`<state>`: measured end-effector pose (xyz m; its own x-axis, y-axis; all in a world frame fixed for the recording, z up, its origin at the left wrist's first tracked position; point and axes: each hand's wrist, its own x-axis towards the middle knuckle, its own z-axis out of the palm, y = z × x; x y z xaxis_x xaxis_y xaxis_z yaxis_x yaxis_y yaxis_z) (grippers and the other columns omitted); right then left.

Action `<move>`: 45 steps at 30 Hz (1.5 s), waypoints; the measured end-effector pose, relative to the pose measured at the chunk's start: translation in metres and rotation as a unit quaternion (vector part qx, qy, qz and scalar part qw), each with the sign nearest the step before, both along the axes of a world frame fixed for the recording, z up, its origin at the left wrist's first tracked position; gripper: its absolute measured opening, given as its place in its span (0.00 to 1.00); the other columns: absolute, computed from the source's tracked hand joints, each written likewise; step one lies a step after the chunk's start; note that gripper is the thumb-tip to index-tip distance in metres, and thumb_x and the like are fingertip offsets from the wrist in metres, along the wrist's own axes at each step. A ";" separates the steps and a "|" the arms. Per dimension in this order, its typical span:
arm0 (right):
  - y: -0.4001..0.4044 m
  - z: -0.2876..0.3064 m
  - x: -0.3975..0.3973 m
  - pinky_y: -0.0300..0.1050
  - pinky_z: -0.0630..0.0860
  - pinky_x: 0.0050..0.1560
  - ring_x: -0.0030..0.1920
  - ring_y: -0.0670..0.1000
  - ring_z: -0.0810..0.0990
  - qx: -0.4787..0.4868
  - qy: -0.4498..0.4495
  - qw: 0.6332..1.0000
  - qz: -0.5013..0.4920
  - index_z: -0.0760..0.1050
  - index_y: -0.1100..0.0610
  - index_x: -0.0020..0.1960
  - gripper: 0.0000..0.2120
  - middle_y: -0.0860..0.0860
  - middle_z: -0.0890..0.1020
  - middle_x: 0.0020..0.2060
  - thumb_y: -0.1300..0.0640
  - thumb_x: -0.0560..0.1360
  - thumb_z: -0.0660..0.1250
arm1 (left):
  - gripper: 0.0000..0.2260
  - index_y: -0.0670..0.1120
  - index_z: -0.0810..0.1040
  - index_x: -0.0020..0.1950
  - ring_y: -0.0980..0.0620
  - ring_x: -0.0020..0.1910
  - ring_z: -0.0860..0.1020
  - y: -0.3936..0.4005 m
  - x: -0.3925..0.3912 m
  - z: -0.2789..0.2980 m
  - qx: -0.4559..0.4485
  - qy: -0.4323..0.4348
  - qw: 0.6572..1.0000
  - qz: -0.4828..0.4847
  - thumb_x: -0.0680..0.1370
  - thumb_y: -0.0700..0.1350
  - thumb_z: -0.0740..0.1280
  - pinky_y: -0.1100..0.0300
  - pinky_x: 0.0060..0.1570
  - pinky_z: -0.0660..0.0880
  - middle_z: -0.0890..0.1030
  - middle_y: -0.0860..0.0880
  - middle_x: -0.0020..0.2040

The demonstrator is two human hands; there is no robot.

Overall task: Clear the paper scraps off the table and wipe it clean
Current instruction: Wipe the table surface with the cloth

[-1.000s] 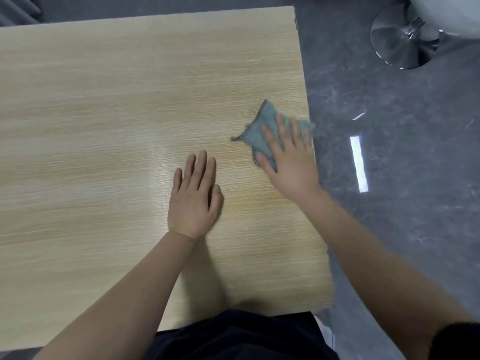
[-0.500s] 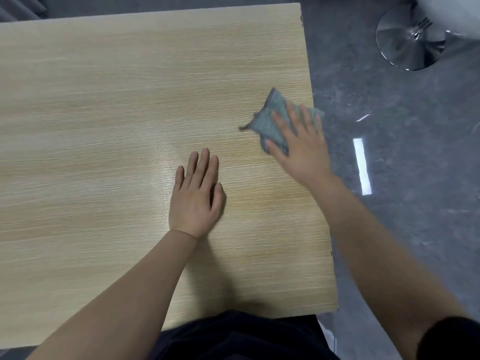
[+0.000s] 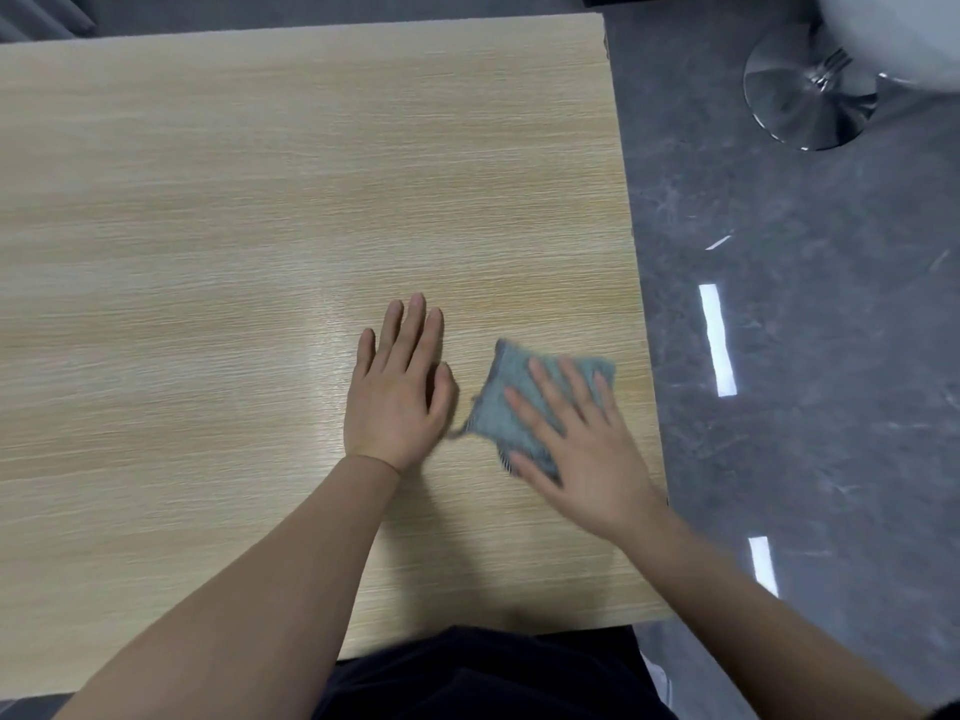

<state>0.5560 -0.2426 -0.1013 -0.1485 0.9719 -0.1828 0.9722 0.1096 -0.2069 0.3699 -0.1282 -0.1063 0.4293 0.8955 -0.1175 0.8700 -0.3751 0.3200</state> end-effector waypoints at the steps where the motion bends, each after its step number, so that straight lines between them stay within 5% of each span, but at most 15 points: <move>1: -0.008 0.000 0.000 0.58 0.45 0.74 0.76 0.55 0.46 0.000 -0.002 0.999 0.033 0.52 0.47 0.76 0.29 0.51 0.52 0.76 0.37 0.79 0.50 | 0.25 0.47 0.58 0.76 0.53 0.76 0.48 0.000 0.000 0.000 0.001 0.001 1.000 -0.002 0.79 0.50 0.50 0.53 0.73 0.43 0.54 0.50 0.77; 4: 0.010 -0.005 0.023 0.57 0.46 0.74 0.76 0.54 0.49 0.006 0.004 0.998 0.067 0.53 0.45 0.75 0.29 0.50 0.55 0.76 0.35 0.78 0.47 | 0.25 0.47 0.58 0.76 0.52 0.76 0.49 0.000 0.000 0.000 0.000 -0.005 1.000 -0.002 0.78 0.50 0.49 0.52 0.73 0.44 0.55 0.49 0.77; 9: 0.096 -0.010 0.066 0.56 0.42 0.75 0.76 0.55 0.48 0.021 0.005 0.993 -0.120 0.53 0.46 0.76 0.31 0.50 0.53 0.77 0.34 0.77 0.45 | 0.26 0.47 0.58 0.76 0.52 0.76 0.48 0.000 0.001 0.000 0.003 -0.007 1.000 0.004 0.78 0.51 0.49 0.53 0.73 0.43 0.54 0.49 0.77; 13: 0.123 -0.007 0.070 0.54 0.40 0.75 0.76 0.53 0.41 0.009 0.024 0.984 -0.178 0.48 0.45 0.77 0.30 0.49 0.47 0.77 0.36 0.79 0.47 | 0.26 0.48 0.58 0.76 0.53 0.76 0.48 -0.001 0.000 -0.001 0.004 -0.010 1.000 0.006 0.78 0.51 0.49 0.53 0.73 0.43 0.54 0.50 0.77; 19: 0.032 -0.008 0.027 0.53 0.39 0.75 0.76 0.56 0.46 0.029 -0.003 0.987 -0.155 0.52 0.50 0.76 0.29 0.54 0.51 0.77 0.38 0.79 0.48 | 0.25 0.47 0.57 0.76 0.51 0.76 0.48 -0.001 0.001 -0.002 0.007 -0.011 1.000 0.003 0.78 0.49 0.50 0.52 0.73 0.43 0.54 0.49 0.77; 24: -0.061 -0.002 -0.028 0.57 0.45 0.74 0.76 0.55 0.45 0.008 -0.009 0.999 -0.030 0.52 0.48 0.76 0.29 0.53 0.51 0.77 0.38 0.79 0.48 | 0.26 0.47 0.55 0.77 0.51 0.77 0.46 -0.001 -0.001 -0.003 0.000 0.003 1.000 -0.010 0.79 0.51 0.47 0.51 0.73 0.42 0.52 0.49 0.78; 28: -0.063 -0.005 -0.022 0.56 0.48 0.74 0.76 0.54 0.49 0.012 0.000 0.999 0.050 0.53 0.45 0.76 0.28 0.50 0.55 0.76 0.36 0.78 0.49 | 0.27 0.47 0.54 0.77 0.50 0.77 0.45 -0.007 -0.010 0.001 -0.021 0.008 0.999 -0.036 0.78 0.53 0.44 0.49 0.73 0.42 0.50 0.49 0.78; 38: 0.053 -0.007 0.033 0.53 0.36 0.74 0.76 0.52 0.41 -0.002 0.005 0.974 -0.226 0.47 0.44 0.76 0.30 0.48 0.45 0.77 0.35 0.78 0.46 | 0.27 0.49 0.52 0.77 0.56 0.75 0.39 -0.084 -0.055 0.004 -0.033 0.008 0.998 -0.058 0.79 0.54 0.42 0.54 0.72 0.38 0.44 0.55 0.76; 45: -0.055 -0.008 -0.037 0.53 0.36 0.74 0.76 0.53 0.41 0.017 -0.014 0.990 -0.140 0.48 0.47 0.76 0.29 0.50 0.47 0.77 0.37 0.79 0.46 | 0.26 0.48 0.52 0.77 0.54 0.75 0.41 -0.093 -0.065 -0.001 -0.009 0.014 0.997 -0.074 0.80 0.54 0.43 0.54 0.73 0.40 0.47 0.52 0.76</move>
